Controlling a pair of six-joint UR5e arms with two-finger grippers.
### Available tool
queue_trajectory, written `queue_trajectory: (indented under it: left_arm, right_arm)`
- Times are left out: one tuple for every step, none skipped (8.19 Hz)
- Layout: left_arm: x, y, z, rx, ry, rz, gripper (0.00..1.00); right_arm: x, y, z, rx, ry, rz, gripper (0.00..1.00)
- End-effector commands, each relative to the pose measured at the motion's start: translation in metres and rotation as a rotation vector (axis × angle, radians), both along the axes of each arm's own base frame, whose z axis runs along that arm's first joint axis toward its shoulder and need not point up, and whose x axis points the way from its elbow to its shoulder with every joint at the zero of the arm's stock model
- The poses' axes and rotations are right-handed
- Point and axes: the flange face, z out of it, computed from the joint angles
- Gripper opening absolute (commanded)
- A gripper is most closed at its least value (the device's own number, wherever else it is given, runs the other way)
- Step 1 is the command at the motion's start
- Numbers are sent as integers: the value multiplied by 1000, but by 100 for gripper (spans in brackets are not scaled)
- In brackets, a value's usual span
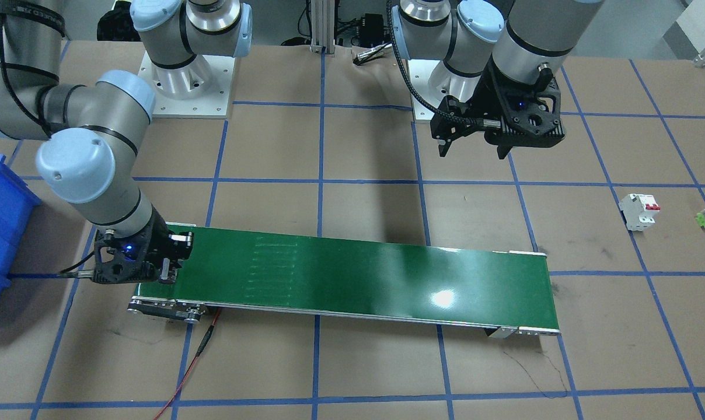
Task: Move capacitor from left to right
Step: 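Lift the capacitor with the right gripper toward the blue bin, then lower the capacitor into the foam in the blue bin and open the right gripper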
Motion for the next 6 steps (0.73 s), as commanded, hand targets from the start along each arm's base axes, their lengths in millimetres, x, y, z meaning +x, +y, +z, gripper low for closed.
queue_trajectory:
  left_arm:
    - [0, 0, 0, 0, 0, -1, 100]
    - [0, 0, -1, 3, 0, -1, 100]
    - [0, 0, -1, 3, 0, -1, 100]
    - [0, 0, -1, 3, -1, -1, 100]
    - [0, 0, -1, 3, 0, -1, 100]
    - [0, 0, -1, 3, 0, -1, 100]
  right_arm:
    - [-99, 1, 58, -21, 41, 64, 0]
    - [-161, 13, 72, -29, 53, 104, 0]
    - [-229, 27, 73, -19, 60, 186, 0]
    - [-294, 45, 66, -10, 54, 225, 0]
    - [-336, 59, 59, 4, 46, 240, 0]
    - [-368, 68, 42, 17, 39, 243, 0]
